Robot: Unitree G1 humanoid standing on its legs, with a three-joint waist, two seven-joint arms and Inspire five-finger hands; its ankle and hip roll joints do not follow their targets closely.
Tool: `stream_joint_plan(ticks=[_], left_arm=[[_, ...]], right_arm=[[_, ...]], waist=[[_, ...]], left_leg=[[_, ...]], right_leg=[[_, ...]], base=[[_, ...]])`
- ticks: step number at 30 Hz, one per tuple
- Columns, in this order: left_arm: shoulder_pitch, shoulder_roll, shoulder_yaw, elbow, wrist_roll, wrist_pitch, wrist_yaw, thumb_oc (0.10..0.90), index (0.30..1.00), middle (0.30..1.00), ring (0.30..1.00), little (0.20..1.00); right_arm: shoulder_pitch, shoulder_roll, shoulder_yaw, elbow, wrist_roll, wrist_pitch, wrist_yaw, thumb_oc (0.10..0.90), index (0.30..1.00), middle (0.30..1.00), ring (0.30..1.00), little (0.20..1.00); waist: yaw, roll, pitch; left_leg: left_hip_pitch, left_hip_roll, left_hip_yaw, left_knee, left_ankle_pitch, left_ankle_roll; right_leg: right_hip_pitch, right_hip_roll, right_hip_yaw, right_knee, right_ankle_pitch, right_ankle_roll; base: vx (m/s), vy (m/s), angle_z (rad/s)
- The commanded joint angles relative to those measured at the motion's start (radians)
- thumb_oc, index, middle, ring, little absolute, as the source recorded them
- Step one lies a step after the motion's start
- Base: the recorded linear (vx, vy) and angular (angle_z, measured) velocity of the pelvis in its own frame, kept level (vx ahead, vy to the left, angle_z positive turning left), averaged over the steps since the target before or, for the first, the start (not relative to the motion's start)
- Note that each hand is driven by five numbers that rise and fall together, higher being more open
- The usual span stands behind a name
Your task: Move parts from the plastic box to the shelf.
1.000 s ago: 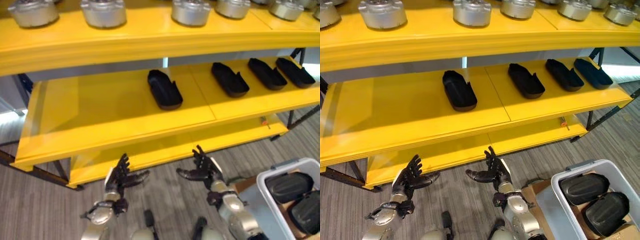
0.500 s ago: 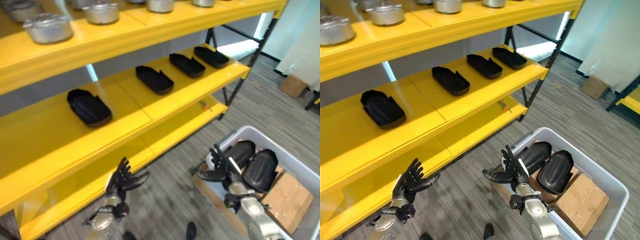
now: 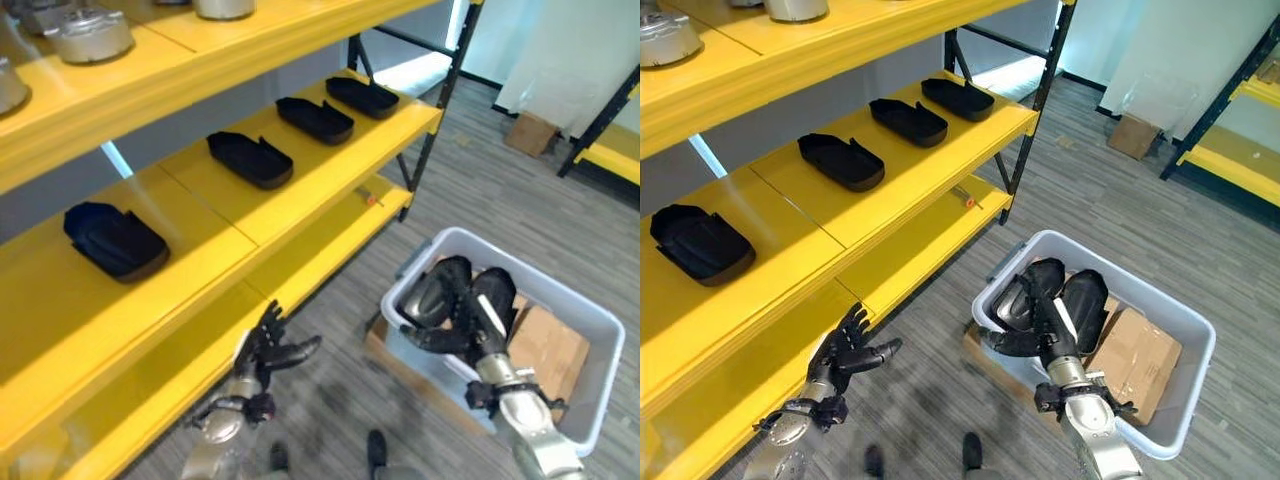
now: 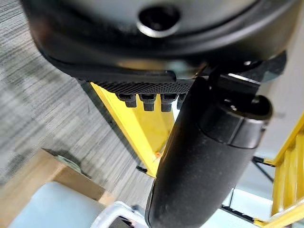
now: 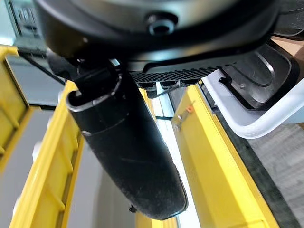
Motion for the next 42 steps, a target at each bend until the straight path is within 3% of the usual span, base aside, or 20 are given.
stream_joint_plan(ticks=[1,4,5,7,13,18,21,24,25,26,27,29,31,33,36,42], left_arm=[[-0.046,0.028,0.05,-0.076,0.034,-0.108,0.002,0.9,1.0,1.0,1.0,1.0],[-0.035,0.021,0.059,-0.076,0.028,-0.111,-0.005,0.9,1.0,1.0,1.0,1.0],[-0.034,0.018,0.056,-0.074,0.021,-0.115,-0.016,0.9,1.0,1.0,1.0,1.0],[-0.028,0.02,0.057,-0.078,0.017,-0.117,-0.018,0.9,1.0,1.0,1.0,1.0],[-0.005,0.045,0.081,-0.088,0.014,-0.113,-0.022,0.9,1.0,1.0,1.0,1.0],[0.003,0.06,0.104,-0.102,0.02,-0.114,-0.012,0.9,1.0,1.0,1.0,1.0],[-0.003,0.063,0.108,-0.102,0.027,-0.114,-0.004,0.9,1.0,1.0,1.0,1.0],[-0.012,0.073,0.108,-0.111,0.034,-0.11,-0.001,0.9,1.0,1.0,1.0,1.0],[-0.012,0.08,0.108,-0.119,0.045,-0.105,-0.004,0.9,1.0,1.0,1.0,1.0],[-0.004,0.08,0.115,-0.123,0.046,-0.104,-0.006,0.9,1.0,1.0,1.0,1.0],[-0.003,0.08,0.116,-0.123,0.046,-0.103,-0.006,0.9,1.0,1.0,1.0,1.0],[0.008,0.086,0.132,-0.131,0.043,-0.102,-0.016,0.9,1.0,1.0,1.0,1.0],[0.017,0.087,0.147,-0.135,0.043,-0.101,-0.019,0.9,1.0,1.0,1.0,1.0],[0.022,0.083,0.153,-0.135,0.049,-0.101,-0.022,0.9,1.0,1.0,1.0,1.0],[0.025,0.063,0.15,-0.129,0.061,-0.095,-0.033,0.9,1.0,1.0,1.0,1.0],[0.031,0.047,0.146,-0.131,0.034,-0.089,-0.03,0.9,1.0,1.0,1.0,1.0]], right_arm=[[-0.113,0.022,-0.014,-0.096,0.014,-0.124,0.029,0.9,1.0,1.0,1.0,1.0],[-0.108,0.029,-0.011,-0.098,0.033,-0.118,0.059,0.9,1.0,1.0,1.0,1.0],[-0.083,0.04,-0.022,-0.099,0.042,-0.114,0.068,0.9,1.0,1.0,1.0,1.0],[-0.072,0.048,-0.025,-0.099,0.056,-0.11,0.073,0.9,1.0,1.0,1.0,1.0],[-0.061,0.07,-0.016,-0.102,0.062,-0.09,0.088,0.9,1.0,1.0,1.0,1.0],[-0.062,0.073,-0.023,-0.119,0.035,-0.087,0.084,0.9,1.0,1.0,1.0,1.0],[-0.072,0.08,-0.019,-0.12,0.017,-0.09,0.079,0.9,1.0,1.0,1.0,1.0],[-0.095,0.085,-0.005,-0.125,0.003,-0.09,0.076,0.9,1.0,1.0,1.0,1.0],[-0.11,0.089,0.006,-0.125,-0.013,-0.086,0.069,0.9,1.0,1.0,1.0,1.0],[-0.116,0.093,0.009,-0.123,-0.018,-0.085,0.066,0.9,1.0,1.0,1.0,1.0],[-0.116,0.093,0.009,-0.123,-0.018,-0.084,0.066,0.9,1.0,1.0,1.0,1.0],[-0.127,0.09,0.012,-0.122,-0.014,-0.083,0.067,0.9,1.0,1.0,1.0,1.0],[-0.115,0.085,0.004,-0.132,-0.034,-0.079,0.067,0.9,1.0,1.0,1.0,1.0],[-0.104,0.083,-0.005,-0.146,-0.042,-0.075,0.064,0.9,1.0,1.0,1.0,1.0],[-0.077,0.078,-0.022,-0.157,-0.038,-0.072,0.079,0.9,1.0,1.0,1.0,1.0],[-0.078,0.05,-0.026,-0.174,-0.014,-0.077,0.085,0.9,1.0,1.0,1.0,1.0]], waist=[[0.051,-0.014,0.028],[0.046,-0.001,0.016],[0.036,0.001,-0.001],[0.029,0.001,-0.012],[0.02,-0.005,-0.046],[0.018,-0.002,-0.058],[0.02,0.004,-0.049],[0.021,0.012,-0.007],[0.024,0.018,0.013],[0.023,0.021,0.014],[0.021,0.022,0.016],[0.013,0.027,0.024],[0.001,0.022,0.034],[-0.001,0.015,0.031],[-0.004,0.0,0.002],[-0.021,0.026,-0.027]], left_leg=[[-0.083,0.019,-0.079,0.036,0.081,-0.027],[-0.03,0.024,-0.099,0.0,0.074,-0.018],[-0.001,0.025,-0.058,-0.012,0.068,-0.014],[0.014,0.021,-0.047,-0.014,0.056,-0.006],[0.082,0.011,0.082,0.001,-0.024,0.046],[0.108,-0.002,0.131,0.001,-0.058,0.068],[0.115,-0.006,0.146,0.01,-0.076,0.084],[0.14,-0.001,0.176,0.013,-0.092,0.094],[0.177,-0.005,0.211,0.008,-0.111,0.095],[0.196,-0.006,0.233,0.003,-0.123,0.094],[0.199,-0.005,0.231,0.002,-0.124,0.094],[0.233,0.006,0.264,-0.011,-0.14,0.085],[0.262,0.012,0.256,-0.008,-0.16,0.069],[0.289,0.012,0.248,-0.015,-0.169,0.059],[0.316,0.018,0.231,-0.025,-0.188,0.042],[0.336,0.12,0.191,-0.023,-0.173,-0.002]], right_leg=[[0.116,0.117,-0.023,0.053,-0.083,0.002],[0.128,0.137,0.023,0.071,-0.104,0.004],[0.145,0.126,0.031,0.066,-0.11,0.009],[0.152,0.12,0.045,0.06,-0.108,0.016],[0.157,0.079,0.148,0.047,-0.091,0.061],[0.139,0.062,0.186,0.053,-0.077,0.09],[0.092,0.061,0.192,0.128,-0.076,0.113],[-0.012,0.064,0.128,0.303,-0.029,0.153],[-0.069,0.012,0.002,0.342,0.031,0.153],[-0.082,-0.018,-0.051,0.306,0.044,0.143],[-0.077,-0.017,-0.054,0.303,0.045,0.143],[-0.107,-0.054,-0.094,0.18,0.084,0.132],[-0.127,-0.09,-0.067,0.07,0.143,0.149],[-0.117,-0.109,-0.103,0.034,0.175,0.162],[-0.064,-0.113,-0.166,0.013,0.162,0.156],[-0.077,-0.051,-0.201,0.148,0.033,0.102]], base=[[0.15,0.108,-1.21],[0.14,0.156,-0.78],[0.2,0.243,-0.41],[0.15,0.178,-0.52],[0.14,0.201,-0.68],[0.07,0.16,-0.57],[0.0,0.097,-0.22],[-0.03,0.092,-0.37],[0.05,0.121,-0.5],[0.06,0.095,-0.62],[0.1,0.009,-0.86],[0.17,-0.06,-0.85],[0.27,-0.136,-0.54],[0.24,-0.146,-0.18],[0.23,-0.177,0.18],[0.22,-0.254,0.35]])
